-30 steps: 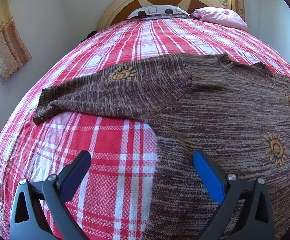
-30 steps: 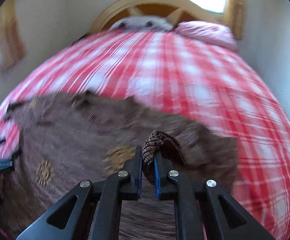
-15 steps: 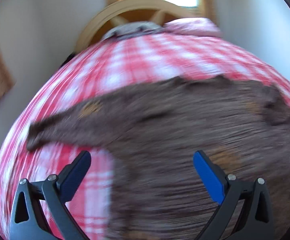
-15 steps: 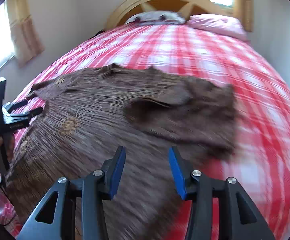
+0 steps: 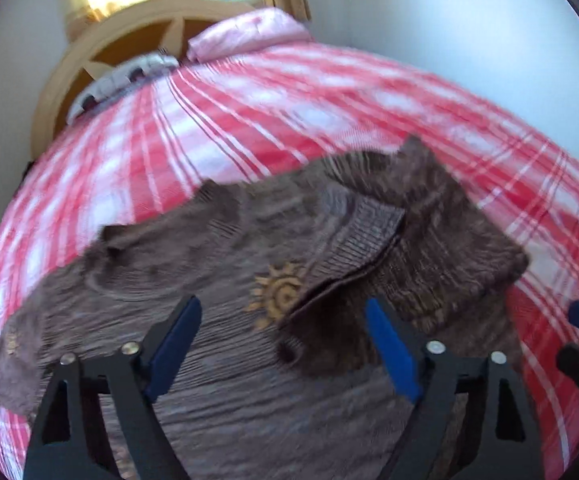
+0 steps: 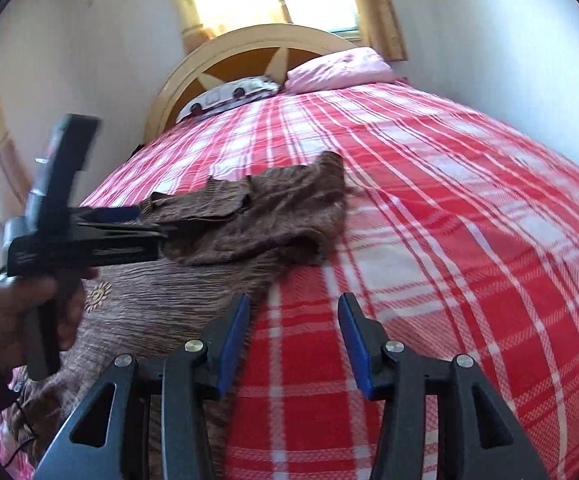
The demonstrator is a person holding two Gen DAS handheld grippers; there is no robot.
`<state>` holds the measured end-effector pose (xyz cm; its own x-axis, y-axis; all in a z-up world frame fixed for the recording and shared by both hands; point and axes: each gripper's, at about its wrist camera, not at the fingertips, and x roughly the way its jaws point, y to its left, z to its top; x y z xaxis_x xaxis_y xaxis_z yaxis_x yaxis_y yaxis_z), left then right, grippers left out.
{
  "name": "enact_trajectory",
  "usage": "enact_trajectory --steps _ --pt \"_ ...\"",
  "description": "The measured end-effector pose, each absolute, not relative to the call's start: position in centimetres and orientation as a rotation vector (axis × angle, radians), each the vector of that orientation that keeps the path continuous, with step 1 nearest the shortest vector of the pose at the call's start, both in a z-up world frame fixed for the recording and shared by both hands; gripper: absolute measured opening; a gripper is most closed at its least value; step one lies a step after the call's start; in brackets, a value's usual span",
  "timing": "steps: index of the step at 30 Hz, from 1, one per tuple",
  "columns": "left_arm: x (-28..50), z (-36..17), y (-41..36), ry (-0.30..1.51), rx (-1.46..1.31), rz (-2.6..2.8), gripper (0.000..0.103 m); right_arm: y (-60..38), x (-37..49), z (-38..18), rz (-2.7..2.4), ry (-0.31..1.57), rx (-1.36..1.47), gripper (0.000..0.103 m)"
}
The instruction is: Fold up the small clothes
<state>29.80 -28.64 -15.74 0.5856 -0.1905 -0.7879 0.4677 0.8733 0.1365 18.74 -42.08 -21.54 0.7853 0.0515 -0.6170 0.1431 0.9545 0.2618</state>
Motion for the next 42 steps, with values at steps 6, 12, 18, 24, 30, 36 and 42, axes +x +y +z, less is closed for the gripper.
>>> enact_trajectory --steps 6,12,18,24,30,36,42 --pt "30.5 -16.4 -28.8 0.913 0.285 -0.464 0.027 -42.3 19.2 -22.4 -0.064 0.693 0.312 0.048" --pt "31.2 -15.1 -25.9 0.942 0.082 -0.504 0.006 -41.2 19.3 -22.6 -0.054 0.696 0.257 0.048" --pt "32.2 -13.5 -21.8 0.951 -0.128 -0.517 0.005 -40.8 19.2 -22.7 -0.058 0.702 0.23 0.049" --pt "33.9 -17.5 -18.4 1.064 -0.247 -0.425 0.005 -40.4 19.2 -22.7 -0.056 0.707 0.213 0.053" --pt "33.4 -17.8 -19.1 1.04 -0.188 -0.405 0.009 -40.0 19.5 -22.8 -0.057 0.718 0.188 0.057" --pt "33.4 -17.4 -20.3 0.981 -0.052 -0.391 0.006 -40.0 19.4 -22.8 -0.053 0.718 0.191 0.058" --pt "33.6 -17.1 -17.6 0.982 -0.124 -0.405 0.005 -40.1 19.4 -22.8 -0.055 0.718 0.186 0.058"
